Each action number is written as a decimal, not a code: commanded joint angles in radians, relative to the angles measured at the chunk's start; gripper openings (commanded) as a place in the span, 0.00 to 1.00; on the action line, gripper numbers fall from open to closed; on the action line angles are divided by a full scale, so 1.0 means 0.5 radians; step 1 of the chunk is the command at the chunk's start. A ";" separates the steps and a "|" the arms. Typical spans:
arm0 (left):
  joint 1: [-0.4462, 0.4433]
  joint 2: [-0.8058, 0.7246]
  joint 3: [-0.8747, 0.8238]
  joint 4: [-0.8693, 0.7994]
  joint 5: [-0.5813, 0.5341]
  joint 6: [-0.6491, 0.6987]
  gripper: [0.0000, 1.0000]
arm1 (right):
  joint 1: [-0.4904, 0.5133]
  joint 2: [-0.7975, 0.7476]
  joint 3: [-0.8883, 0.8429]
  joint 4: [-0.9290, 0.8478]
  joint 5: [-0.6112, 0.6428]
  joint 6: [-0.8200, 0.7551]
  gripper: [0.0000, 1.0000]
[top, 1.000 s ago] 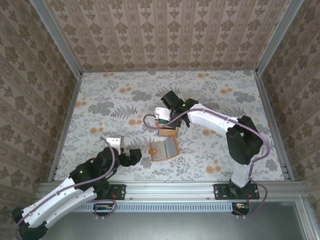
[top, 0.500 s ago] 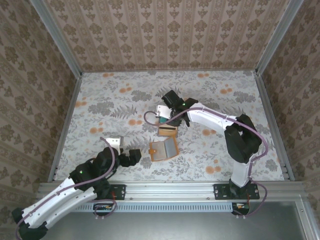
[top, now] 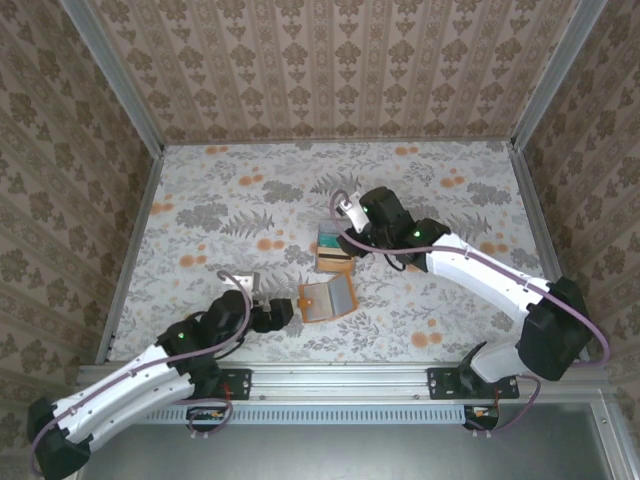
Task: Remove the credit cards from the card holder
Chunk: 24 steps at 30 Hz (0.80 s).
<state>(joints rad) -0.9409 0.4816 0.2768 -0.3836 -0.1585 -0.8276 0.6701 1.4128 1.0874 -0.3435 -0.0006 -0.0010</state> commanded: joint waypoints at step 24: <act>-0.087 0.945 0.105 0.698 0.238 -0.189 0.41 | 0.213 -0.058 -0.916 0.702 -0.168 1.026 0.43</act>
<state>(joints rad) -0.9722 0.9291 0.2874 -0.0681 -0.0498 -0.9241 0.7670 1.3758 0.6498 -0.0284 -0.0799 0.4751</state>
